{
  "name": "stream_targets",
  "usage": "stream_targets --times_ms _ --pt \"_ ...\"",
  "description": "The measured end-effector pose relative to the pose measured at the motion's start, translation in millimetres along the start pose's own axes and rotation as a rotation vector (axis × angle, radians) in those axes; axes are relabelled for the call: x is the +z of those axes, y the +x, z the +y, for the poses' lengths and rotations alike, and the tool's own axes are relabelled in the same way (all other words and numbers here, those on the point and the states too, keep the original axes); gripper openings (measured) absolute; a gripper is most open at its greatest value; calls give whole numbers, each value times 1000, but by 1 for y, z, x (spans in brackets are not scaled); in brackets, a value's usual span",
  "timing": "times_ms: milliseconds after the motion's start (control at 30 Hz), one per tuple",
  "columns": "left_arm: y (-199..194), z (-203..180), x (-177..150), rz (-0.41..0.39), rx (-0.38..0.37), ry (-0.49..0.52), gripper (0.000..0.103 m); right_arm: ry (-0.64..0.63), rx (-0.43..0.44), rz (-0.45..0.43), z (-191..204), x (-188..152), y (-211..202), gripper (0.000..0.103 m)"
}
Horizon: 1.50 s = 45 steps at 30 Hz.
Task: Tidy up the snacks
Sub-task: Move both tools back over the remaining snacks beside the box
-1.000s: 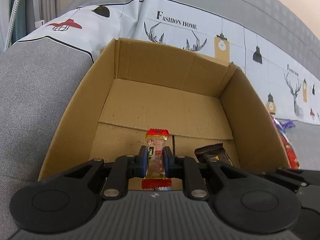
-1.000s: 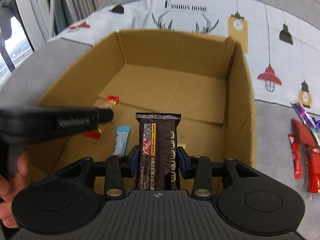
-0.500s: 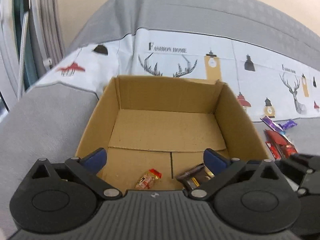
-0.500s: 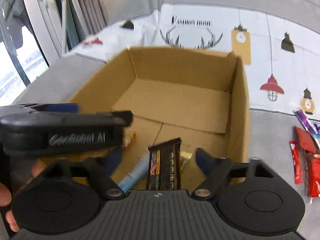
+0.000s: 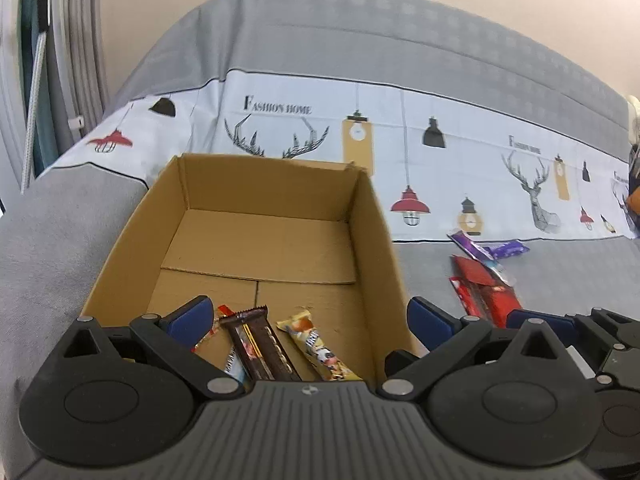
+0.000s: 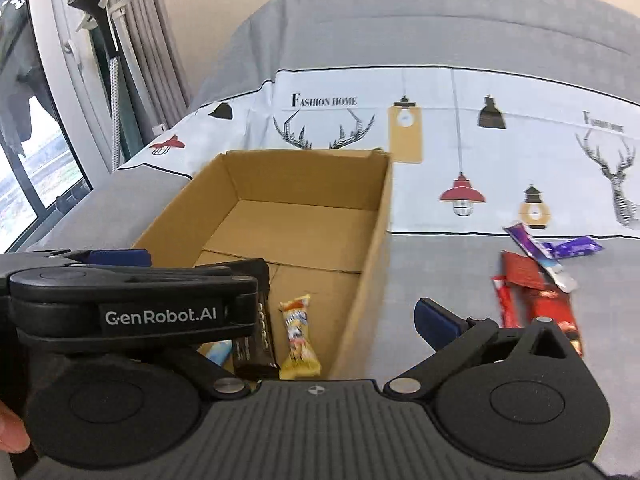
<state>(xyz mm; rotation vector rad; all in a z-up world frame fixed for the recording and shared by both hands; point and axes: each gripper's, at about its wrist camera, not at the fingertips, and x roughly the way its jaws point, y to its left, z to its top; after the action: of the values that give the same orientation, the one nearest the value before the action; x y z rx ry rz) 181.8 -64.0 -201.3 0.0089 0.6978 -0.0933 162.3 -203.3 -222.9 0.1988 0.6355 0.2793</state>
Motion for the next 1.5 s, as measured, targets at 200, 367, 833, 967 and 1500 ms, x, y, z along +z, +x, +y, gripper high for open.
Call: stream_targets --times_ms 200,367,833,967,1500 --pt "-18 -35 -7 3 -21 73 103 107 7 -41 -27 -24 -27 102" --pt "-15 -74 -9 17 -20 204 103 145 64 -52 -57 -38 -36 102" --pt "86 -154 -16 164 -227 203 103 235 -231 -50 -216 -68 -39 103" --pt "136 -175 -26 206 -229 227 95 184 -188 -10 -240 -65 -10 102" --pt "243 -174 -37 298 -425 68 32 215 -100 147 -281 -47 106 64"
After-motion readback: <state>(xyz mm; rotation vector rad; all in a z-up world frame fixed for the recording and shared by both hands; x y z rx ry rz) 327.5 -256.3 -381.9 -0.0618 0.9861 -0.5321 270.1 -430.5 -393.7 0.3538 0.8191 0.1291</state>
